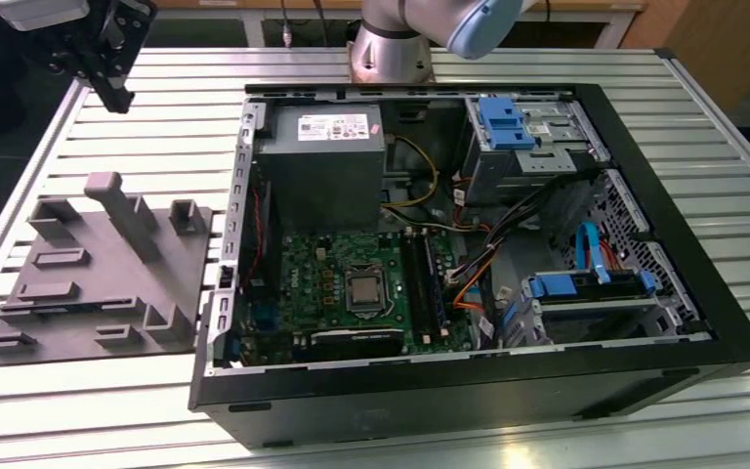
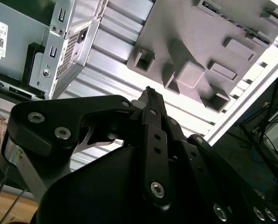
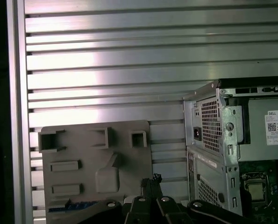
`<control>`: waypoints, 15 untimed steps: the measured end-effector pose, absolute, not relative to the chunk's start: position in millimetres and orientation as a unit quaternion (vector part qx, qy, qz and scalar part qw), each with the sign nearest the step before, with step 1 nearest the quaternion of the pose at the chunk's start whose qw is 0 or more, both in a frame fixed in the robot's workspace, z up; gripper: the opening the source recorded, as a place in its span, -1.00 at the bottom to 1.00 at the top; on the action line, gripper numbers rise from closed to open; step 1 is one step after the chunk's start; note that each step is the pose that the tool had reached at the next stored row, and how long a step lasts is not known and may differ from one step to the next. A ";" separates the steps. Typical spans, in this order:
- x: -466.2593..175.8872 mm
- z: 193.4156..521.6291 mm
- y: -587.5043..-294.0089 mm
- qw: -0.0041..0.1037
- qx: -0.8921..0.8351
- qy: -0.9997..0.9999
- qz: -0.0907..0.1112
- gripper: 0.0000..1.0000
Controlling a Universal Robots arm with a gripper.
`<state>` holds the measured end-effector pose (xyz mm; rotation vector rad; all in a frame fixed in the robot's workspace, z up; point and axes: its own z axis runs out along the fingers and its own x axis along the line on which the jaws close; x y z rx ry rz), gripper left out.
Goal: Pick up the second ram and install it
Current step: 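Reach for the second ram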
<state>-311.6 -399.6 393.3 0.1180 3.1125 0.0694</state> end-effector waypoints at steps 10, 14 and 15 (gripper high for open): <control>-321.3 392.6 -403.9 0.013 0.038 0.999 0.022 -0.79; -323.5 392.2 -406.2 0.013 0.038 0.999 0.022 -0.79; -324.0 392.1 -406.8 0.013 0.038 0.999 0.022 -0.79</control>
